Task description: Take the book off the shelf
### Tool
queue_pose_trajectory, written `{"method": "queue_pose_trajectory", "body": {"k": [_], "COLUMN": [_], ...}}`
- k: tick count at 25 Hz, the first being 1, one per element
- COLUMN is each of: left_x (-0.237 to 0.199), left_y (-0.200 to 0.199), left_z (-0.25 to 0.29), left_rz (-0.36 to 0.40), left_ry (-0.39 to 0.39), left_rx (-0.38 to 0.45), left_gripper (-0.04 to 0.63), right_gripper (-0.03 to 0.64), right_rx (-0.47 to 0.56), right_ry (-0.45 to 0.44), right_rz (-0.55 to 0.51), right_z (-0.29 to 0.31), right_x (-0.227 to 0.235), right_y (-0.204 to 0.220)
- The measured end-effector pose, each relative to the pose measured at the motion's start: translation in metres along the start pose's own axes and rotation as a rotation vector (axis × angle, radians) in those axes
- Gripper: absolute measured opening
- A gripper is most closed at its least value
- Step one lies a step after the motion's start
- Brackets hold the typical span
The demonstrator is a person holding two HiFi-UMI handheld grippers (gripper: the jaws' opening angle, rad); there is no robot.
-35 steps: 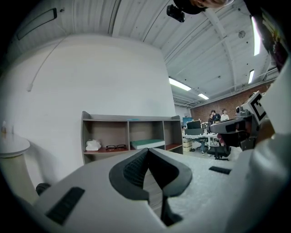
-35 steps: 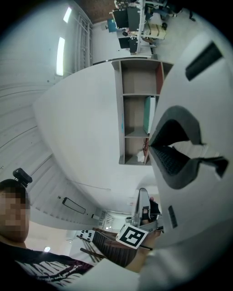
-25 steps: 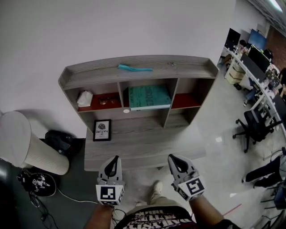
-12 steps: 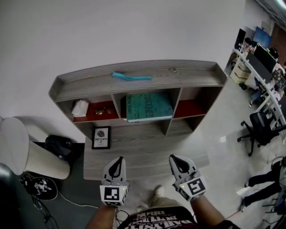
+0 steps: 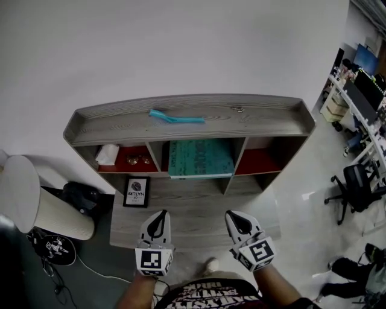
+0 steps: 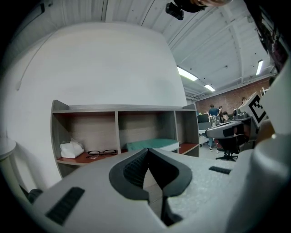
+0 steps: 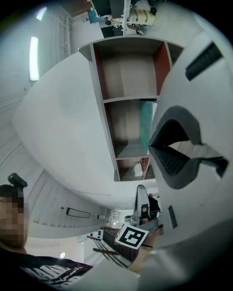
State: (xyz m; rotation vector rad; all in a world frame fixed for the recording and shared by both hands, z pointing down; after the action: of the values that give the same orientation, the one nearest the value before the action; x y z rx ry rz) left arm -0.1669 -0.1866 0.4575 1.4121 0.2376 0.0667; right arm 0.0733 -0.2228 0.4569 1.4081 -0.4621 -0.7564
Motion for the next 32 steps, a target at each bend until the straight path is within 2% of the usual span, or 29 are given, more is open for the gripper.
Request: {"method": "queue_pose_trajectory", "body": {"k": [6,13,20,24,28,29,31,32], "left_x": [0.009,0.009,-0.012,-0.026,-0.035,-0.037,-0.042,-0.045], "left_y": [-0.002,0.004,0.009,0.014,0.01,0.008,0.006,0.006], "left_z": [0.028,0.037,0.045,0.057,0.08,0.086,0.098,0.103], "left_rz": [-0.027,-0.041,-0.076,-0.087,-0.078,-0.07,-0.062,-0.064], "left_ry": [-0.049,-0.087,-0.117,-0.103,-0.056,-0.042,-0.02,-0.011], "left_rx": [0.012,-0.022,-0.059,-0.081,-0.091,-0.089,-0.088,-0.092], "left_gripper": [0.003,0.003,0.003,0.003,0.003,0.003,0.003,0.003], "right_gripper": [0.005,0.009,0.069,0.145,0.237,0.271,0.383,0.412], "right_rx": [-0.049,-0.114,-0.121,-0.106,-0.096,-0.084,-0.062,-0.054], "right_ry": [-0.029,-0.042,-0.058,-0.074,-0.057,-0.049,-0.039,-0.036], "right_rz": [0.043,0.265,0.423,0.537,0.621,0.652,0.721,0.75], "right_z": [0.022,0.044,0.059,0.074,0.091,0.094,0.102,0.105], "right_x": [0.036,0.069,0.079,0.082,0.084,0.086,0.09,0.093], "right_y": [0.015,0.036,0.052,0.056,0.062,0.063,0.065,0.066]}}
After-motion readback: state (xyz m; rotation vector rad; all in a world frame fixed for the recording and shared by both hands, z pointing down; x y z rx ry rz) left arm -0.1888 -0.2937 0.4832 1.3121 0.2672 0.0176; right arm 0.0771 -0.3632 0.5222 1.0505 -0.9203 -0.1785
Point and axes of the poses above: the fingertips, and each gripper's own axes: z forward along the fingers, x to its right, y out of its underside, the point moved 6 cm from there along -z, backward along the fingers, and after that the axes turned 12 degrees about -z, right-handed, at the moved point
